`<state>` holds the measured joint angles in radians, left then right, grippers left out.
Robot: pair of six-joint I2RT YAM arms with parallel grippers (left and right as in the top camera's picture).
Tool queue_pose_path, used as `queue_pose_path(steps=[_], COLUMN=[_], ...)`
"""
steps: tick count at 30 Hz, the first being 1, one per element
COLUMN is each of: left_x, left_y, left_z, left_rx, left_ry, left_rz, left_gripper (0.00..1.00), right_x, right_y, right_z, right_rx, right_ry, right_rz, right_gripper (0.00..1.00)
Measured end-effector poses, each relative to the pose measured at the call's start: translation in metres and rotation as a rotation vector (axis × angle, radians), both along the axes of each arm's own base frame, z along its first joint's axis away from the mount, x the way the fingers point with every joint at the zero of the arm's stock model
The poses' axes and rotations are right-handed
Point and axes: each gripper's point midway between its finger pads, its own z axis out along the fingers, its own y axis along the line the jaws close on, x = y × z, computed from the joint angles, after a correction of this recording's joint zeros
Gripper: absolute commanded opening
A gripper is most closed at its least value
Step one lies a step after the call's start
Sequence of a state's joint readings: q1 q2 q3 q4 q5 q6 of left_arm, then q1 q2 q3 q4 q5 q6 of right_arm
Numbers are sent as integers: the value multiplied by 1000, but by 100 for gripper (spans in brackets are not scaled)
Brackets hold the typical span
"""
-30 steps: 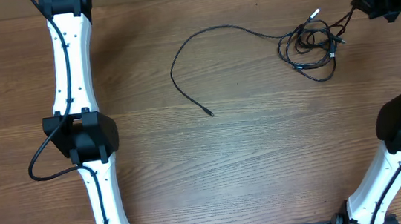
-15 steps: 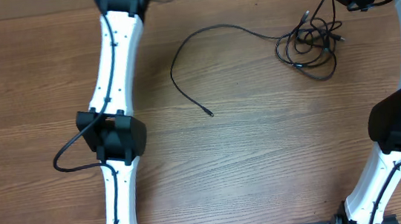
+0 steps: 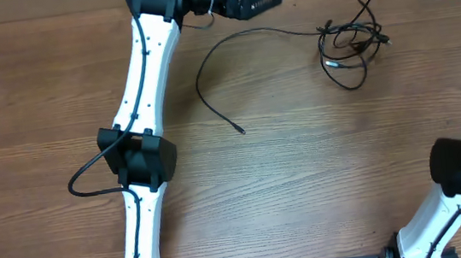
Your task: Untangle cables
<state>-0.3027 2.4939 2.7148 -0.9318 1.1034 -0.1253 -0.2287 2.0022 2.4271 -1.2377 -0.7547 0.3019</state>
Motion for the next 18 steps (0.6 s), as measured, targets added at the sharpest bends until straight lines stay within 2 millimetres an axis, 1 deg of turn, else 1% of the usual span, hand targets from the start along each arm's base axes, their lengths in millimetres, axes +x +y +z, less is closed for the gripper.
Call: queue_pose_path(steps=[3, 8, 10, 13, 18], left_x=[-5, -13, -14, -13, -10], left_y=[-12, -31, -33, -33, -30], left_z=[-10, -16, -16, -17, -17], left_rx=[50, 92, 98, 104, 106], left_ry=[-36, -99, -109, -118, -120], left_rz=[-6, -26, -28, -24, -17], left_gripper=[100, 100, 100, 100, 99], right_x=[-15, -27, -30, -38, -58], right_y=[4, 7, 7, 9, 14], right_z=[9, 11, 17, 32, 67], right_rx=[7, 12, 9, -1, -23], right_ry=[12, 37, 23, -19, -114], right_rz=[3, 3, 2, 3, 3], right_gripper=[4, 4, 4, 4, 4])
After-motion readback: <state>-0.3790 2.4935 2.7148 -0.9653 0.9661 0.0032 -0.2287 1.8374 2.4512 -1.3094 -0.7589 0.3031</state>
